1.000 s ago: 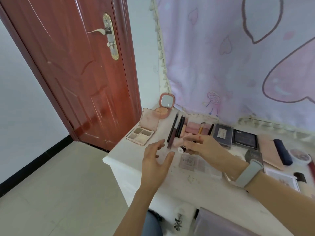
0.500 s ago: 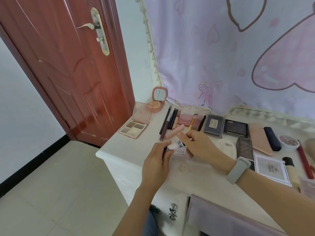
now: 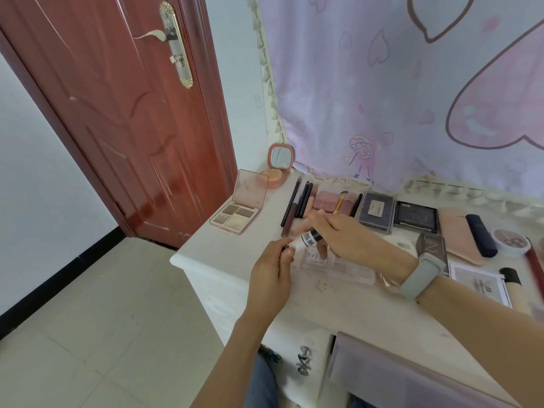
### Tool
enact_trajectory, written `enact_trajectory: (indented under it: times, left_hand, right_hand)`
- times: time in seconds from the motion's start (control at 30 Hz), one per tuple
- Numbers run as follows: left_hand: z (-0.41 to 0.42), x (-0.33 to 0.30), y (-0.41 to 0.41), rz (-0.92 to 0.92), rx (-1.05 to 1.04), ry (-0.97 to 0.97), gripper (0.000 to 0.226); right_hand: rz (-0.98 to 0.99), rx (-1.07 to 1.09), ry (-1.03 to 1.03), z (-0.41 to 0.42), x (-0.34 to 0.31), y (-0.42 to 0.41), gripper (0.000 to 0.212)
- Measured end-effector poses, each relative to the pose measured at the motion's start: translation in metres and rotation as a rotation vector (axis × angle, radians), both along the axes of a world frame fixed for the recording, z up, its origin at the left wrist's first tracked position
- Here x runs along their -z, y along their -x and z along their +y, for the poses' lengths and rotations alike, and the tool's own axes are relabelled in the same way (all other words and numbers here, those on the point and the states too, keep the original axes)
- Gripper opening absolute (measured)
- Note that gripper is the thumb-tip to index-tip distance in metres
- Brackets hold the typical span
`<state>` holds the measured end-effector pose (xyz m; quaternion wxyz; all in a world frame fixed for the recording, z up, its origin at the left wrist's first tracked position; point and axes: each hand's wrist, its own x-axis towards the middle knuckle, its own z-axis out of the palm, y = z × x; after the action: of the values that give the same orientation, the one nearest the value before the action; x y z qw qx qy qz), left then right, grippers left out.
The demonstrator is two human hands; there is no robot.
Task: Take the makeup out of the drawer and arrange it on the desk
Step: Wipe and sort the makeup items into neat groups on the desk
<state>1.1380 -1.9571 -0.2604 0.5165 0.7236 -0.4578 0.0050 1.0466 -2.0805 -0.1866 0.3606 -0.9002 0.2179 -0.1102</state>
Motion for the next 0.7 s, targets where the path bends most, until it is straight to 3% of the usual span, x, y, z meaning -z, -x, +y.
enact_trajectory:
  times: [0.07, 0.2, 0.27, 0.37, 0.47, 0.53, 0.7]
  left_hand:
    - [0.0, 0.001, -0.001, -0.013, -0.005, -0.001, 0.025]
    - [-0.001, 0.001, -0.002, -0.016, -0.03, 0.007, 0.024]
    - [-0.002, 0.002, -0.002, -0.028, -0.034, 0.002, 0.023]
    - [-0.001, 0.003, -0.003, -0.049, -0.032, -0.013, 0.022]
    - [-0.001, 0.003, -0.003, -0.06, -0.04, -0.016, 0.021]
    - [-0.002, 0.003, -0.003, -0.062, -0.037, -0.023, 0.022]
    - [0.0, 0.003, -0.003, -0.103, -0.021, -0.064, 0.023]
  right_hand:
    - [0.007, -0.02, 0.119, 0.001, -0.003, 0.0, 0.034]
    - [-0.018, -0.1, -0.037, -0.001, -0.007, 0.003, 0.042]
    - [0.044, -0.081, 0.029, -0.004, -0.008, 0.001, 0.022]
    - [0.081, -0.058, 0.176, -0.005, -0.008, -0.002, 0.029]
    - [0.017, -0.093, 0.012, -0.006, -0.006, 0.0, 0.015]
    - [0.037, -0.101, -0.071, -0.008, -0.007, 0.0, 0.023]
    - [0.273, -0.205, 0.23, -0.01, -0.011, -0.001, 0.026]
